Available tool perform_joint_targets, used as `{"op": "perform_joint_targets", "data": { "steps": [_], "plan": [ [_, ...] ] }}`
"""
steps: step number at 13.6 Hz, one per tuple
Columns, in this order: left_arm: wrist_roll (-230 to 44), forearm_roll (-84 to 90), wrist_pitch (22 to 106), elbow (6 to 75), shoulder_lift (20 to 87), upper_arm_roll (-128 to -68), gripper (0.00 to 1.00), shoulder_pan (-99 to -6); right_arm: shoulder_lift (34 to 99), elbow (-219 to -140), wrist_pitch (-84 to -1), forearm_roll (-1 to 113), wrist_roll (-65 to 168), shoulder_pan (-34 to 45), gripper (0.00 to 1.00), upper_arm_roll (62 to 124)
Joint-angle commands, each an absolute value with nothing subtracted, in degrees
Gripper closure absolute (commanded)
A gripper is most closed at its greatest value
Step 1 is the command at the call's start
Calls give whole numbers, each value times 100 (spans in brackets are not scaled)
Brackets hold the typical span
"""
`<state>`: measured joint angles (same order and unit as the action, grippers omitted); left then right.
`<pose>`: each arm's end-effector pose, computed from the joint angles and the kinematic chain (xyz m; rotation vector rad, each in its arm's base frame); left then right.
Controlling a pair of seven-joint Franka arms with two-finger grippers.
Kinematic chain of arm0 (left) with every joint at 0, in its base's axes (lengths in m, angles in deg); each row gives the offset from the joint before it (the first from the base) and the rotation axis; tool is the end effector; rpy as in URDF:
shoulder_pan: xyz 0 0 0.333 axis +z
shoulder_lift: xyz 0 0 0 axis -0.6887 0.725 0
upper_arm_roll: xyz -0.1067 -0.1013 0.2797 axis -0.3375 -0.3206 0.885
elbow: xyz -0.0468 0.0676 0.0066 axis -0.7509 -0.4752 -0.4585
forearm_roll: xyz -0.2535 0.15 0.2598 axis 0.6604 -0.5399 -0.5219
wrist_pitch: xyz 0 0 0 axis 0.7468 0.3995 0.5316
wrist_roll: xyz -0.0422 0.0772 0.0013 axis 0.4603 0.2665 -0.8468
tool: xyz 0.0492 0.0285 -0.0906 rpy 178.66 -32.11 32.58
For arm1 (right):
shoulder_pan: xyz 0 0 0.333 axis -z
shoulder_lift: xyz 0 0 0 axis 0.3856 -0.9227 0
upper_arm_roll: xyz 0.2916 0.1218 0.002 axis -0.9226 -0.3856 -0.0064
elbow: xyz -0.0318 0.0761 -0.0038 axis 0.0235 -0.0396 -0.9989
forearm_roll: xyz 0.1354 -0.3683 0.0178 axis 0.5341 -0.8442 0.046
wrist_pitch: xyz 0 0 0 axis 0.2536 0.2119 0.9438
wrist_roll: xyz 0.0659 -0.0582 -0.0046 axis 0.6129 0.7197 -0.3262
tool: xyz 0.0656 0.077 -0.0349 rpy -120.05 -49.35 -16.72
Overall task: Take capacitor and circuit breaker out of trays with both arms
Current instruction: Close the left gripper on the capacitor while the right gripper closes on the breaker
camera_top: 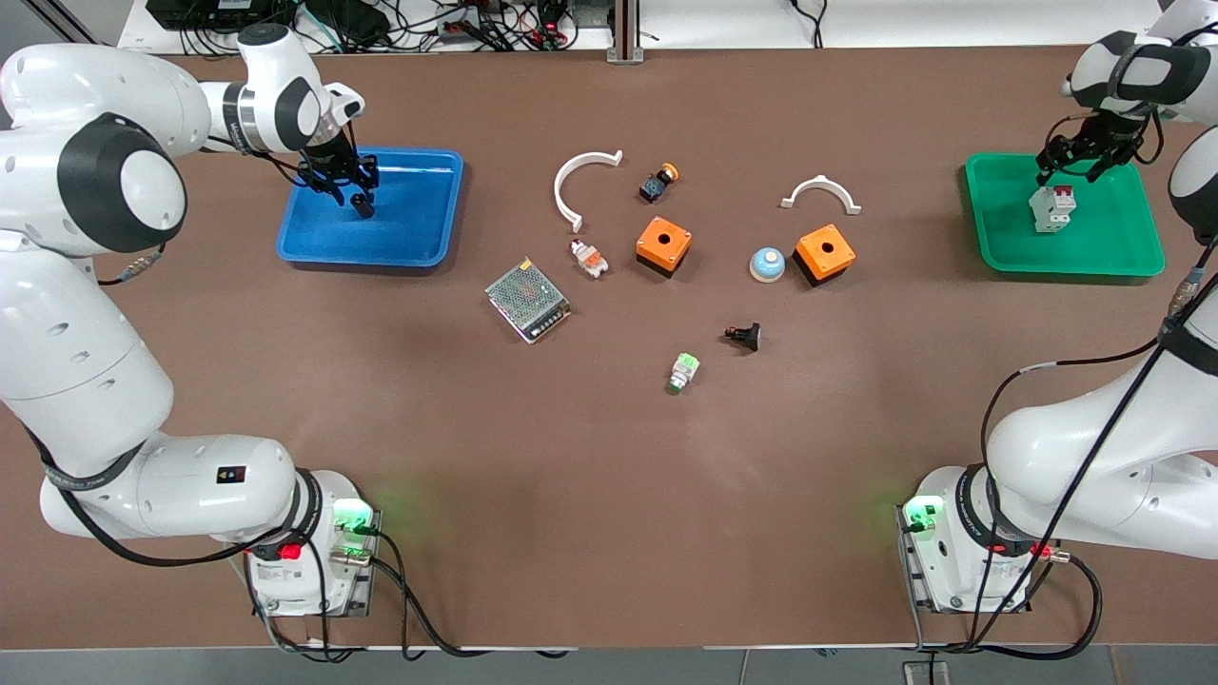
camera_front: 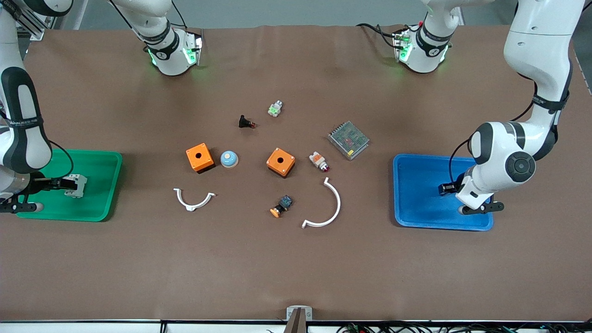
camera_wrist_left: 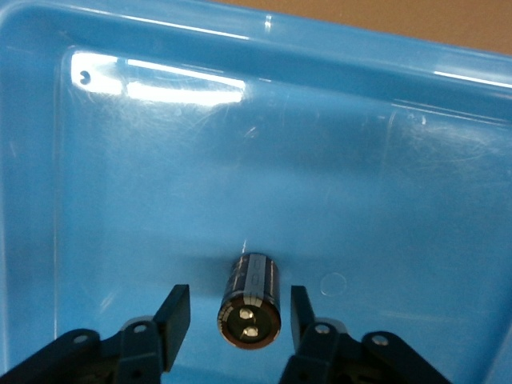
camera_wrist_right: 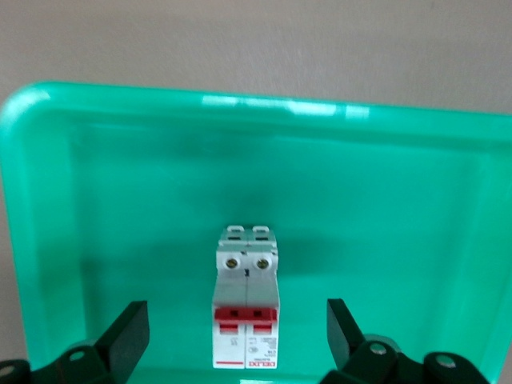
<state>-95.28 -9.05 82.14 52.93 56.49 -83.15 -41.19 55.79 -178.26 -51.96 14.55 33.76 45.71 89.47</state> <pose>0.6073 -0.0065 0.2095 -3.1157 -0.1728 0.1539 0.5978 -0.2811 0.2388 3.1075 0.0210 -0.2246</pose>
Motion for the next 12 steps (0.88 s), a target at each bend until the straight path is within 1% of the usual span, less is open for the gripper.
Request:
{"op": "perform_joint_targets", "data": {
  "steps": [1, 4, 7, 9, 10, 11, 12],
  "plan": [
    [-9547, -894, 8307, 5310, 5666, -8349, 43, -4107, 5606, -18037, -5365, 1447, 3293, 4738, 3, 8844],
    [-9547, -894, 8307, 5310, 5692, -8358, 44, -4098, 5606, -18037, -5365, 1447, 3293, 4729, 12, 8844],
    [-9547, -894, 8307, 5310, 5710, -8358, 48, -4107, 5606, -18020, -5356, 1439, 3285, 4703, 29, 8844],
    [-9547, -894, 8307, 5310, 5745, -8366, 50, -4107, 5606, -18020, -5356, 1439, 3285, 4703, 44, 8844],
    [-9547, -902, 8307, 5310, 5745, -8366, 53, -4107, 5606, -18020, -5365, 1439, 3293, 4703, 49, 8844],
    [-9547, -894, 8307, 5310, 5745, -8375, 61, -4115, 5606, -18020, -5356, 1439, 3302, 4677, 55, 8844],
    [-9556, -894, 8307, 5302, 5745, -8375, 72, -4142, 5606, -18020, -5347, 1447, 3293, 4685, 62, 8844]
  ]
}}
